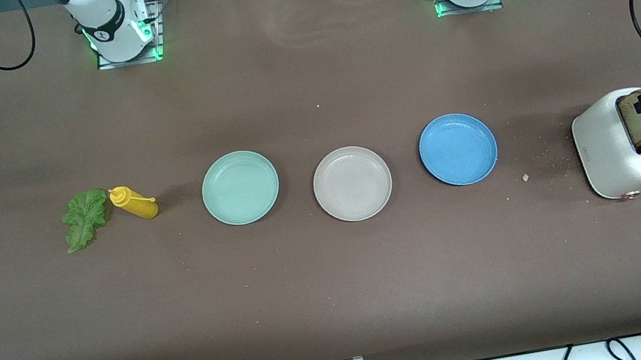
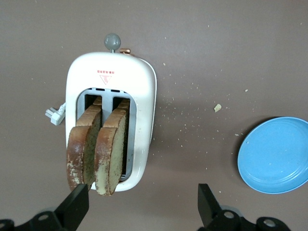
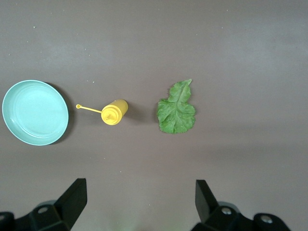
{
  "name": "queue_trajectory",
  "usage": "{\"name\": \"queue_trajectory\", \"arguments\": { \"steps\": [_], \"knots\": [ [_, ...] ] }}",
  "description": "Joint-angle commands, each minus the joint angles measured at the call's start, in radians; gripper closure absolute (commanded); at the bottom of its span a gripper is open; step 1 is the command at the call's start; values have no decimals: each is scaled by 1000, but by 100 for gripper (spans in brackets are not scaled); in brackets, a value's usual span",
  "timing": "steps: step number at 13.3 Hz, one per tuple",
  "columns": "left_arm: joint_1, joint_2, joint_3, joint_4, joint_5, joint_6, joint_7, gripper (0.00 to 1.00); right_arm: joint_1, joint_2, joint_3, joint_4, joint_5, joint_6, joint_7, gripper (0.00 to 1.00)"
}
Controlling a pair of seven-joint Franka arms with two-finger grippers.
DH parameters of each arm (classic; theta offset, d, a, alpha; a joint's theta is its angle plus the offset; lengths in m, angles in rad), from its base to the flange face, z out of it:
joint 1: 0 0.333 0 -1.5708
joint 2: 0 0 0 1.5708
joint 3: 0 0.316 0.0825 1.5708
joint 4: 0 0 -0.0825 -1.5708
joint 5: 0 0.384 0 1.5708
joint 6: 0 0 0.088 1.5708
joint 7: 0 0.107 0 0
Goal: Make sandwich in beige plate with both arms
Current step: 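Close the left gripper on the outer bread slice in the toaster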
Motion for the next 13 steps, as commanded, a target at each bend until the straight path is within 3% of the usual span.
{"name": "queue_trajectory", "arguments": {
  "steps": [1,13],
  "knots": [
    [34,-22,-10,-49,22,46,73,0,-4,0,1,13,18,-13,-3,0],
    [60,-77,-11,-260,21,268,76,0,-4,0,1,13,18,-13,-1,0]
  ]
}}
